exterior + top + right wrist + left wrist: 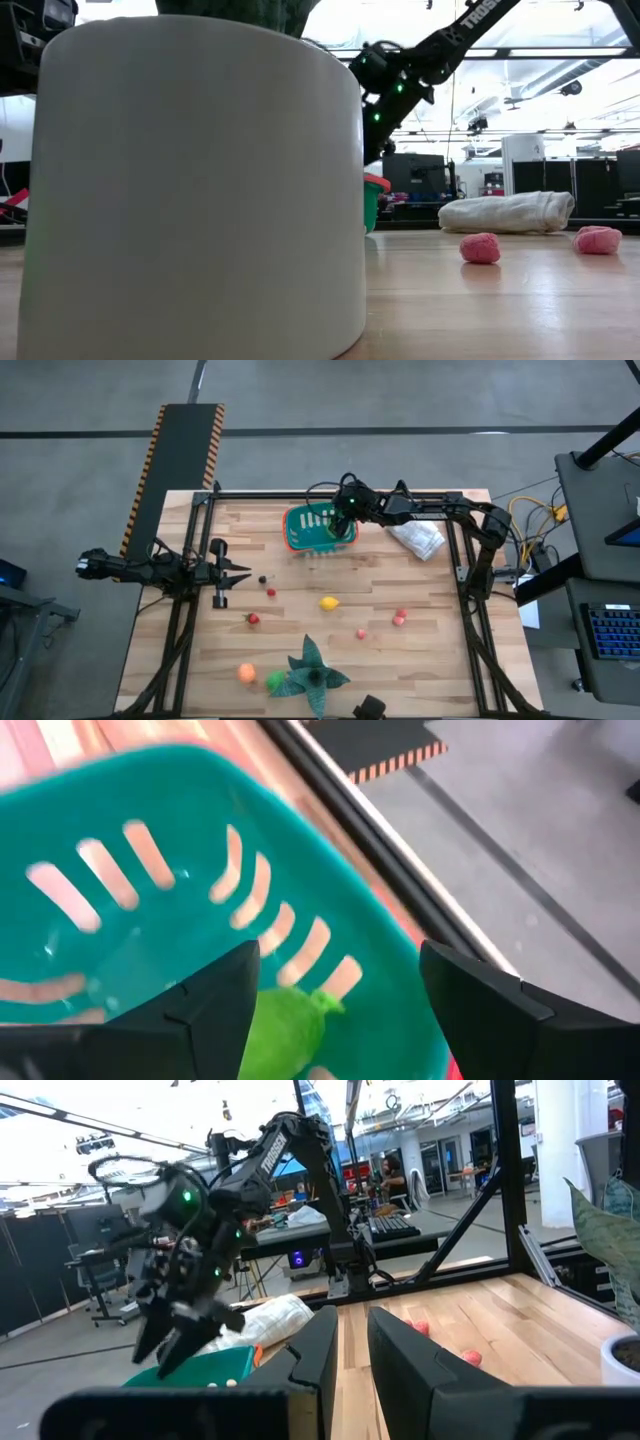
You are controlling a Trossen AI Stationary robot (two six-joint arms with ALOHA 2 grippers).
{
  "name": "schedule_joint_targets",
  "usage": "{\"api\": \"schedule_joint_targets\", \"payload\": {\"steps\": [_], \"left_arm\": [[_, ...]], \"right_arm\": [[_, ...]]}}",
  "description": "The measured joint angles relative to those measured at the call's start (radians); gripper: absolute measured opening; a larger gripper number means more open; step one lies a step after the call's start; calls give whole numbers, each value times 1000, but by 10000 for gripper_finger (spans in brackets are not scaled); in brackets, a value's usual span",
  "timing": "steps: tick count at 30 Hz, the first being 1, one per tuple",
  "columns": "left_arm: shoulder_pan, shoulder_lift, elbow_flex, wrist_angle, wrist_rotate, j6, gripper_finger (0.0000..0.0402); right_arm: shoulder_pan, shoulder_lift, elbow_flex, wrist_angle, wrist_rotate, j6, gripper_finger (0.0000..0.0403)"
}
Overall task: Pick and placing Produce into tupperware
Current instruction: Put the peach toy into the bin
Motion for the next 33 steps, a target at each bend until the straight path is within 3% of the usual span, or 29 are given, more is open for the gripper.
{"api": "schedule_joint_targets", "payload": {"steps": [7, 13, 24, 33], "left_arm": [[0, 0, 0, 0, 0, 0, 46], [0, -1, 0, 2, 0, 0, 46], [0, 0, 0, 3, 0, 0, 46], [0, 0, 0, 3, 0, 0, 46]], "right_arm": [[1, -113, 7, -33, -89, 1, 264], [11, -249, 7, -186, -187, 8, 258], [91, -499, -6, -526, -187, 101, 255], [180, -627, -81, -651, -178, 272, 249]]}}
